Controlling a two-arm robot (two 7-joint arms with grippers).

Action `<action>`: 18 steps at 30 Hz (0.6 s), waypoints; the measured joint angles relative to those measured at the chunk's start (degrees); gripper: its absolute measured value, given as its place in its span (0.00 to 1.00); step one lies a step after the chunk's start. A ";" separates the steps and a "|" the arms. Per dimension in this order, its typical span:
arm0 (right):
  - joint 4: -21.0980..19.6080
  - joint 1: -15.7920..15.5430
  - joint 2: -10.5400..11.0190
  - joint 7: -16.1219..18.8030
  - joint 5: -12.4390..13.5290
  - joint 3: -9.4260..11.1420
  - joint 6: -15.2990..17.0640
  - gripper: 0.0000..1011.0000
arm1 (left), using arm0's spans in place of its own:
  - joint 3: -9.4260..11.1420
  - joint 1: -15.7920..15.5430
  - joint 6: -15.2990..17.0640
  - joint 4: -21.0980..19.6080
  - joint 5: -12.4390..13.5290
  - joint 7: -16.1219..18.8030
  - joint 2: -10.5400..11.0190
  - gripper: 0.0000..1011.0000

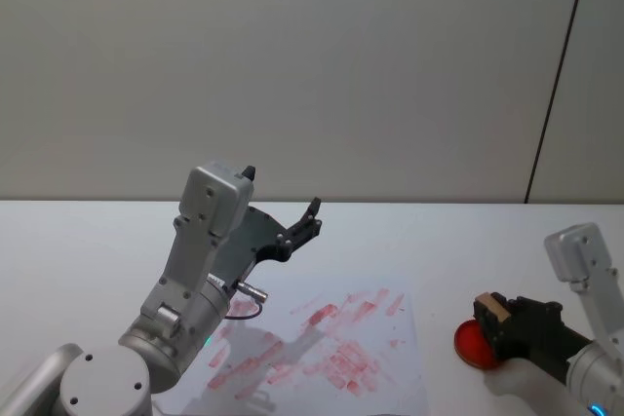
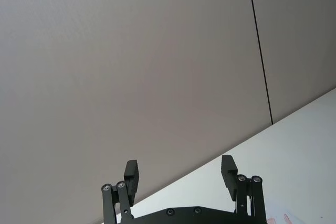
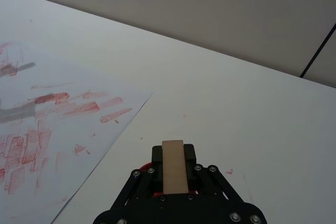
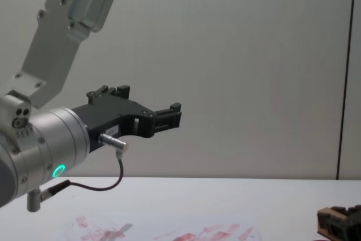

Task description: Use the one hand to pick up the stamp and affix it onto the A4 paper.

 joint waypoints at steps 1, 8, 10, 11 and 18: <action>0.10 0.00 -0.02 0.09 -0.10 -0.06 0.04 0.22 | 0.00 0.00 0.00 0.00 0.00 0.00 0.00 0.99; 0.44 0.02 -0.06 0.41 -0.49 -0.22 0.16 0.40 | 0.00 0.00 0.00 0.00 0.00 0.00 0.00 0.99; 0.49 0.02 -0.07 0.47 -0.53 -0.24 0.18 0.48 | 0.00 0.00 0.00 0.00 0.00 0.00 0.00 0.99; 0.51 0.03 -0.08 0.49 -0.56 -0.25 0.19 0.50 | 0.00 0.00 0.00 0.00 0.00 0.00 0.00 0.99; 0.66 0.04 -0.11 0.64 -0.74 -0.32 0.25 0.74 | 0.00 0.00 0.00 0.00 0.00 0.00 0.00 0.99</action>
